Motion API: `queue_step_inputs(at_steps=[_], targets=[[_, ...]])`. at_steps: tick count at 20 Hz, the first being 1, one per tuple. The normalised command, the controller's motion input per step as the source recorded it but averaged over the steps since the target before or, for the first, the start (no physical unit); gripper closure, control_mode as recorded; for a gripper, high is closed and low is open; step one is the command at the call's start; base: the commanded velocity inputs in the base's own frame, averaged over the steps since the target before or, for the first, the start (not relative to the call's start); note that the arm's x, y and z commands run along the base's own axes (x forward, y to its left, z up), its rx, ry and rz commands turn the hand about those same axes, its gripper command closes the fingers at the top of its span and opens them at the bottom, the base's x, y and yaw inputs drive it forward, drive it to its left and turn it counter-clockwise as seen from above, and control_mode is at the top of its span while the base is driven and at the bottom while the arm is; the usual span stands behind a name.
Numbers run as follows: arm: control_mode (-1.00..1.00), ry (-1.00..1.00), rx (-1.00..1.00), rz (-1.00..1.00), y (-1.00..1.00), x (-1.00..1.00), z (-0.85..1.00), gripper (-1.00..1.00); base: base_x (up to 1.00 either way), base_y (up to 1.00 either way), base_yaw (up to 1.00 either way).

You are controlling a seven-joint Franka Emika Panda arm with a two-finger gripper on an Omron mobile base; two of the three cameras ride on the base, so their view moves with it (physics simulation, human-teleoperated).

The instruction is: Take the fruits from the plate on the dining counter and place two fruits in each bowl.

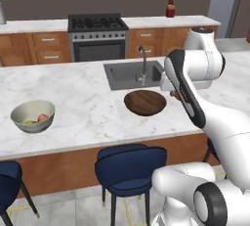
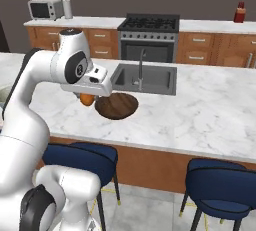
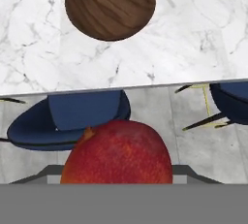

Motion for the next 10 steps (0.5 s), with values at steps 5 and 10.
queue_step_inputs(at_steps=[5, 10], targets=[[1.00, 0.00, 0.00, 0.00, 0.00, 0.00, 0.00, 1.00, 0.40, -0.02, 0.00], [-1.00, 0.00, 0.00, 0.00, 0.00, 0.51, 0.00, 1.00, 0.09, -0.01, 0.00]])
